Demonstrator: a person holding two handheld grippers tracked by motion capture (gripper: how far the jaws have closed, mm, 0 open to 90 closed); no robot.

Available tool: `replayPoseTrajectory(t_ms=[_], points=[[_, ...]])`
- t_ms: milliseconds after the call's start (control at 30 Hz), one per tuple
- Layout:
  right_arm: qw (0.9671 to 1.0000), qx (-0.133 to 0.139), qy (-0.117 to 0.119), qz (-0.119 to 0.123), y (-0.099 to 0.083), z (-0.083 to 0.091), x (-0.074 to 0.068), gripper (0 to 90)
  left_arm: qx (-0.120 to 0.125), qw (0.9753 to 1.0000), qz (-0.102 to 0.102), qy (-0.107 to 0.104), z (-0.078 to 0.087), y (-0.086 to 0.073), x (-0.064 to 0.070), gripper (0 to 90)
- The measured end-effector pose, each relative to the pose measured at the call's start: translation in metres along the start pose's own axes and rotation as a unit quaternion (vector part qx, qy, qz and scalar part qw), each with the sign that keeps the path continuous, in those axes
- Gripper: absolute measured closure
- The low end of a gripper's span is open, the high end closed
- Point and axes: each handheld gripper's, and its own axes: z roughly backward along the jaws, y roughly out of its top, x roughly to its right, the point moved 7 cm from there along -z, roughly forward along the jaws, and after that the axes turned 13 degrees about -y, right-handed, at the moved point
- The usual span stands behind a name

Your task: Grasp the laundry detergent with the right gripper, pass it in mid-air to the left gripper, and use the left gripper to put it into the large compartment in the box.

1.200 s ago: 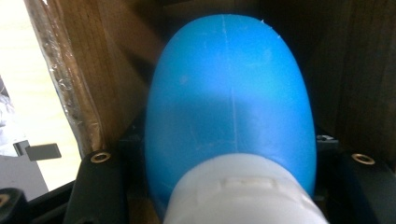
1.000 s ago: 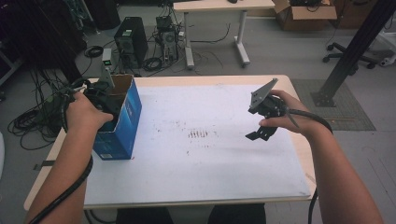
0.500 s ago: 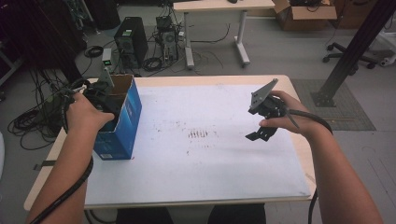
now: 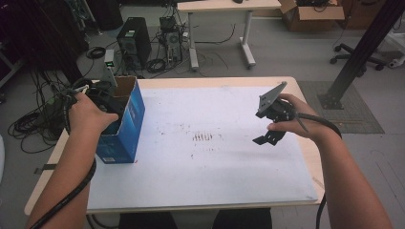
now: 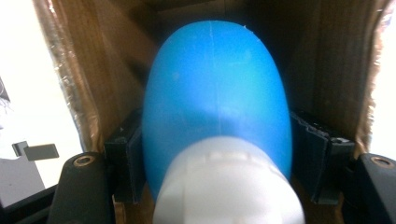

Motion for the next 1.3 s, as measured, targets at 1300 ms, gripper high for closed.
replayPoseTrajectory(t_ms=[1300], points=[[0.9999, 0.011, -0.001, 0.002, 0.002, 0.006, -0.001, 2.7, 0.034, 0.9988, -0.025, 0.027, 0.070, -0.010, 0.024, 7.3]])
